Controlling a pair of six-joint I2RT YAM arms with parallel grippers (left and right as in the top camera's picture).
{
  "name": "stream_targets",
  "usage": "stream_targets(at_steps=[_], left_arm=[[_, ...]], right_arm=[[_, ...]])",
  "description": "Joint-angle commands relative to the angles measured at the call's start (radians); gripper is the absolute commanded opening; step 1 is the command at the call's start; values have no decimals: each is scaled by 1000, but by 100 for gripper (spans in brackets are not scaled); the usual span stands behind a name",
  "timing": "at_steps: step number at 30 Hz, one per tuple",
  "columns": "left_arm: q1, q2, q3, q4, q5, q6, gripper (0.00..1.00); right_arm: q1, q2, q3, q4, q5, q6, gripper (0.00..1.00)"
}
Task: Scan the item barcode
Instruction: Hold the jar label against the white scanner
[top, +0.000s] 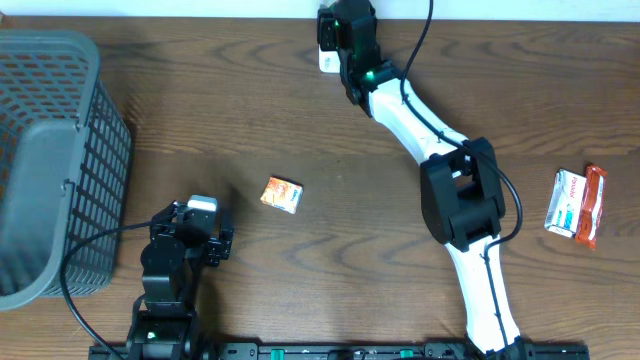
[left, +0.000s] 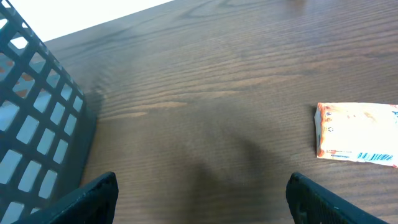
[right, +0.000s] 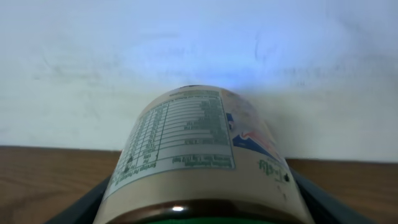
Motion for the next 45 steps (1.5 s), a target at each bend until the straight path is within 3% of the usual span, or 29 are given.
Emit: stream_targets(at_steps=[1, 22, 28, 37, 45], left_arm=[[-3, -5, 1, 3, -9, -9, 87], [-3, -5, 2, 3, -9, -9, 87], [-3, -5, 1, 3, -9, -9, 87], [-3, -5, 1, 3, -9, -9, 87], [-3, -5, 1, 3, -9, -9, 87]], right_arm=[[5, -14, -24, 32, 20, -49, 49], [24, 77, -21, 78, 52, -58, 47], [48, -72, -21, -123, 85, -119, 46], [45, -408, -21, -626, 148, -118, 46], [-100, -581, -21, -1059, 217, -21, 47]])
